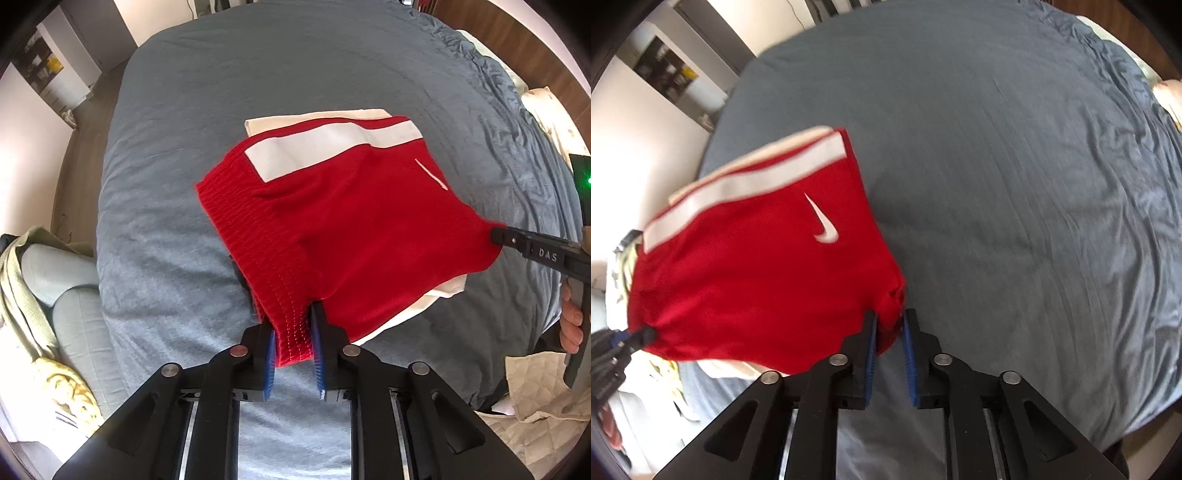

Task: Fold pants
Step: 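Lower the red shorts onto the folded clothes stack with both grippers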

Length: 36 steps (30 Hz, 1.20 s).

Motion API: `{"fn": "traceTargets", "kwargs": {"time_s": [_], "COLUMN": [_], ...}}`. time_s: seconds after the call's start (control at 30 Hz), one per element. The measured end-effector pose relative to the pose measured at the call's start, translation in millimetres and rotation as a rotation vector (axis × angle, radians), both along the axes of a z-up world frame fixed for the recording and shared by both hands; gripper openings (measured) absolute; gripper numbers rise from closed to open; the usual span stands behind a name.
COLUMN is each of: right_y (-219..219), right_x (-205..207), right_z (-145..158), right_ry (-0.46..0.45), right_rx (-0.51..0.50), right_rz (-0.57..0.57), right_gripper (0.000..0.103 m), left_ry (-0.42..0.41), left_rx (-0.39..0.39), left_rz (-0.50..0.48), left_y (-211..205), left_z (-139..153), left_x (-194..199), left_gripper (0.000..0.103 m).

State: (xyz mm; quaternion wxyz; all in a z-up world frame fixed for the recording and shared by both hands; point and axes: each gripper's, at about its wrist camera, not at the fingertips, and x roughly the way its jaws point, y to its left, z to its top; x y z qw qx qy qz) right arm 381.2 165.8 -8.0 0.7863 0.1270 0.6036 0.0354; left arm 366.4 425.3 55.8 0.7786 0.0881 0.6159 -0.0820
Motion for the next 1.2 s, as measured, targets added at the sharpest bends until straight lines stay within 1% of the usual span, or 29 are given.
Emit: {"fn": "traceTargets", "kwargs": {"time_s": [0.03, 0.07, 0.1, 0.17, 0.2, 0.27, 0.33, 0.4, 0.5, 0.57, 0.63, 0.7, 0.83, 0.9, 0.97, 1.07, 1.2], "right_y": [0.0, 0.7, 1.3, 2.5, 3.2, 5.6, 9.2, 11.5, 14.4, 15.1, 13.7, 14.0, 26.0, 31.0, 32.1, 34.0, 35.8], "right_x": [-2.4, -4.0, -5.2, -6.1, -6.6, -7.7, -9.1, -10.0, -8.3, -4.3, -2.3, -2.4, -3.1, -2.7, -3.7, -1.7, 1.6], "right_z": [-1.0, -0.7, -0.2, 1.4, 5.4, 14.8, 30.7, 39.2, 37.4, 28.8, 15.8, 8.8, -2.1, -6.5, -8.3, -14.4, -17.5], "right_ry": [0.006, 0.012, 0.016, 0.019, 0.009, -0.028, -0.101, -0.149, -0.167, -0.150, -0.111, -0.086, -0.077, -0.063, -0.058, -0.043, -0.012], "right_rx": [-0.011, -0.029, -0.056, -0.099, -0.119, -0.132, -0.112, -0.071, -0.026, -0.012, -0.005, -0.005, -0.033, -0.072, -0.083, -0.109, -0.159], "right_rz": [-0.001, -0.002, -0.001, 0.006, 0.007, 0.014, 0.031, 0.035, 0.042, 0.037, 0.013, 0.001, 0.028, 0.046, 0.052, 0.052, 0.056], "right_gripper": [0.028, 0.030, 0.030, 0.030, 0.030, 0.030, 0.030, 0.030, 0.033, 0.033, 0.033, 0.033, 0.033, 0.033, 0.033, 0.033, 0.033], "left_ry": [0.003, 0.004, 0.004, 0.007, 0.008, -0.017, -0.072, -0.123, -0.185, -0.207, -0.215, -0.211, -0.185, -0.191, -0.199, -0.198, -0.219], "left_rx": [0.003, 0.010, 0.027, 0.062, 0.066, 0.036, 0.012, -0.013, -0.038, -0.049, -0.042, -0.032, 0.005, 0.013, 0.033, 0.042, 0.057], "left_rz": [0.005, 0.011, 0.018, 0.024, 0.027, 0.032, 0.048, 0.055, 0.059, 0.068, 0.066, 0.061, 0.109, 0.119, 0.131, 0.154, 0.182], "left_y": [1.2, 2.5, 4.2, 7.6, 8.9, 10.3, 10.4, 7.8, 0.7, -2.1, -4.0, -5.3, 4.8, 8.1, 10.3, 14.2, 18.6], "left_z": [-0.1, -0.5, -0.7, -0.9, 0.5, 11.1, 22.7, 30.0, 30.7, 26.1, 17.2, 6.6, -16.6, -20.1, -22.8, -24.3, -16.1], "left_x": [-0.5, -1.1, -2.2, -6.4, -8.9, -13.4, -10.7, -1.5, 21.6, 37.9, 52.7, 63.2, 81.8, 83.9, 85.4, 86.9, 82.6], "left_gripper": [0.022, 0.027, 0.030, 0.030, 0.030, 0.030, 0.030, 0.030, 0.030, 0.030, 0.030, 0.030, 0.030, 0.031, 0.031, 0.032, 0.032]}}
